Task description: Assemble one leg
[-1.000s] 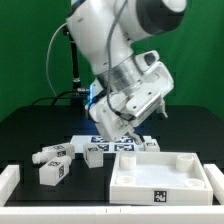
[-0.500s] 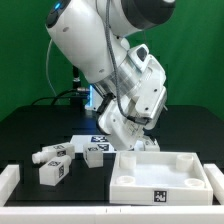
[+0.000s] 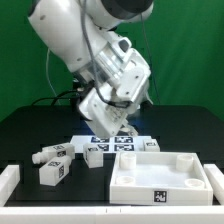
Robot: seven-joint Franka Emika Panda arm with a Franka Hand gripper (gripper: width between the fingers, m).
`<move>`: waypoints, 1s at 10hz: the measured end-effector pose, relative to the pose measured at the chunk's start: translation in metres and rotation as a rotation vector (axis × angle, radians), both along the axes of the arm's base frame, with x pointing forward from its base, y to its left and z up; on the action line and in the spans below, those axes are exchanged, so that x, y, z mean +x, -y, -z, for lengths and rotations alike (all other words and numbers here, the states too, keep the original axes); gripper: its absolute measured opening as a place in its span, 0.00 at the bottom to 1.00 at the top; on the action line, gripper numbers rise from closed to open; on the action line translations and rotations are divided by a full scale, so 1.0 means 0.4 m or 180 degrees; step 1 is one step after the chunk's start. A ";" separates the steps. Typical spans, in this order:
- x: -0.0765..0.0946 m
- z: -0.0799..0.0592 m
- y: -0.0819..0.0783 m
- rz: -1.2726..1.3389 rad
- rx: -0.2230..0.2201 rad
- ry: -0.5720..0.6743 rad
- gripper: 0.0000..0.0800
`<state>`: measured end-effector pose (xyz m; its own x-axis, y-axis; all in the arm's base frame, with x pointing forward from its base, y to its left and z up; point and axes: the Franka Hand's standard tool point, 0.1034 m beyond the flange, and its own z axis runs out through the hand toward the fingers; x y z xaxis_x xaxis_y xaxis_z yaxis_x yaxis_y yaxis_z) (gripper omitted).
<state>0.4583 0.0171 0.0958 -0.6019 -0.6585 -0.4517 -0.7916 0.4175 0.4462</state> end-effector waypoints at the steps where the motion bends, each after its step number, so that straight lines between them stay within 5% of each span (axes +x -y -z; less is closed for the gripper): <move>1: 0.004 -0.008 0.017 -0.0148 0.0024 -0.0010 0.81; 4: 0.044 -0.065 -0.004 -0.0773 0.0037 -0.0060 0.81; 6: 0.065 -0.098 -0.055 -0.0958 0.0065 -0.0058 0.81; 10: -0.004 0.012 -0.155 -0.1225 -0.0054 -0.0427 0.81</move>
Offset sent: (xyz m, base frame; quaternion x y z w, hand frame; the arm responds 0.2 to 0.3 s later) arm 0.0043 0.0157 0.0246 -0.0771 0.0461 -0.0796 0.9928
